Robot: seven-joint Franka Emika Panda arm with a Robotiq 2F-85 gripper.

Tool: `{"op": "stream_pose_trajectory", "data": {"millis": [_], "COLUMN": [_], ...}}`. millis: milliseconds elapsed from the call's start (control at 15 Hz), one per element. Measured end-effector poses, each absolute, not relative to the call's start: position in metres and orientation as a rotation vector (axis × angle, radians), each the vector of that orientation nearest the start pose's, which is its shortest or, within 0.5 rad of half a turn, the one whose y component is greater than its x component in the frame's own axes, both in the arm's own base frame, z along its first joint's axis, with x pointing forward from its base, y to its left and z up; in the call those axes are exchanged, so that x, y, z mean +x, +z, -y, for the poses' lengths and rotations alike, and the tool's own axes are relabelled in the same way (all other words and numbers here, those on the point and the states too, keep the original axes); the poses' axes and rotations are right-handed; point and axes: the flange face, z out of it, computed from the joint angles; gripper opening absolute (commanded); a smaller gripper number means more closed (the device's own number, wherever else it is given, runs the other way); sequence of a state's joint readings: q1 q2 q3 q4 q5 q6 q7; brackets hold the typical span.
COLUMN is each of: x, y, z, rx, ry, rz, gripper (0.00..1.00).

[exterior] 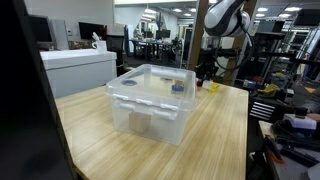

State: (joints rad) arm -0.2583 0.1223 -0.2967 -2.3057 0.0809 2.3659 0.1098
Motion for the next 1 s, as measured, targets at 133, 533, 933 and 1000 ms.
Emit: {"op": "stream_pose_trajectory", "data": {"millis": [133, 533, 933, 1000], "x": [0.451, 0.505, 0.507, 0.502], "y": [0.356, 0.429, 0.417, 0.417], "z": [0.284, 0.143, 0.122, 0.142], "rx": [-2.891, -2.900, -2.917, -2.911], "ry": [-0.128, -0.337, -0.435, -0.441], "rz": [-1.117, -0.695, -0.597, -0.648], "gripper": [0.13, 0.13, 1.00, 1.00]}}
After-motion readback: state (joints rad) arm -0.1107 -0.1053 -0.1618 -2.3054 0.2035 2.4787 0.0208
